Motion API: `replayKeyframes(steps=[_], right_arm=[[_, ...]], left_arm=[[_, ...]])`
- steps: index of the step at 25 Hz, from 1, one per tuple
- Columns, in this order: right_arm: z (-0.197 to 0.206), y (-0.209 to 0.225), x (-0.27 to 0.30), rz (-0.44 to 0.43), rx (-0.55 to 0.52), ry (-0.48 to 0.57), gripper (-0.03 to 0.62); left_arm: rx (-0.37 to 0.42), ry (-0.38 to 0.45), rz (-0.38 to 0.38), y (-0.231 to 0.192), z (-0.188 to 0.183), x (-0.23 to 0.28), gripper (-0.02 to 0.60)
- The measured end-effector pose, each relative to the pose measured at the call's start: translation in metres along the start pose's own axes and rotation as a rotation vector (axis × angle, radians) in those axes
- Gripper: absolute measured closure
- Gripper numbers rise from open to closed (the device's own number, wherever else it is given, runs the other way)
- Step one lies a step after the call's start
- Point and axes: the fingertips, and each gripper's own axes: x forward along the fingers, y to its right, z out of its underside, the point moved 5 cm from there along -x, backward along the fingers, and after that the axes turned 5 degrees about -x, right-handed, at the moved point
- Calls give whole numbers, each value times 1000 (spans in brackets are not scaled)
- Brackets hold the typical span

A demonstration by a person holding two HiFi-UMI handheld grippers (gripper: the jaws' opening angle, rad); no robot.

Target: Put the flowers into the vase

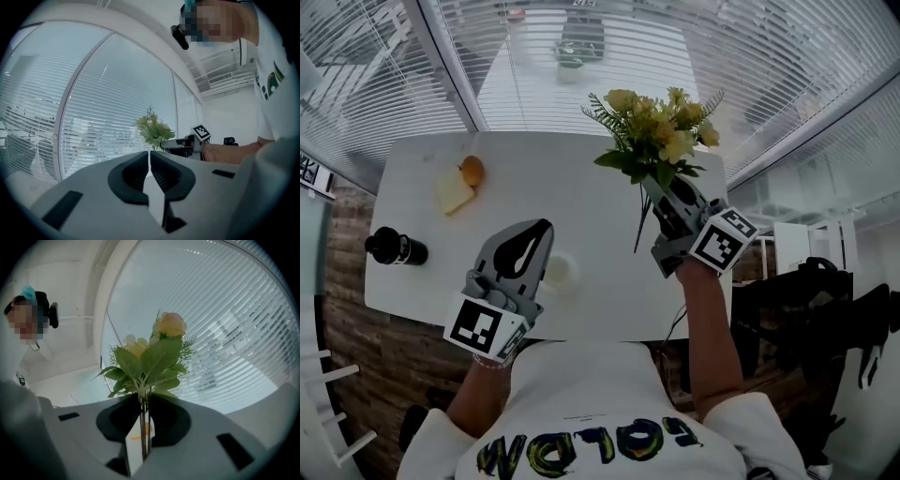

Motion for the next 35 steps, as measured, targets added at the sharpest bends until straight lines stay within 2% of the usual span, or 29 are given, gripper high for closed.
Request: replayKeyframes(steps=[15,25,35], right_arm=[[-27,-119,36,-147,-76,107,526],[-28,-138,42,-234,-44,130,526],[-27,-148,42,-281,-31,119,525]], left_arm=[[54,119,31,6,-60,-35,549],[64,160,17,15,-77,-31,523],[63,152,-7,25,-92,-24,508]])
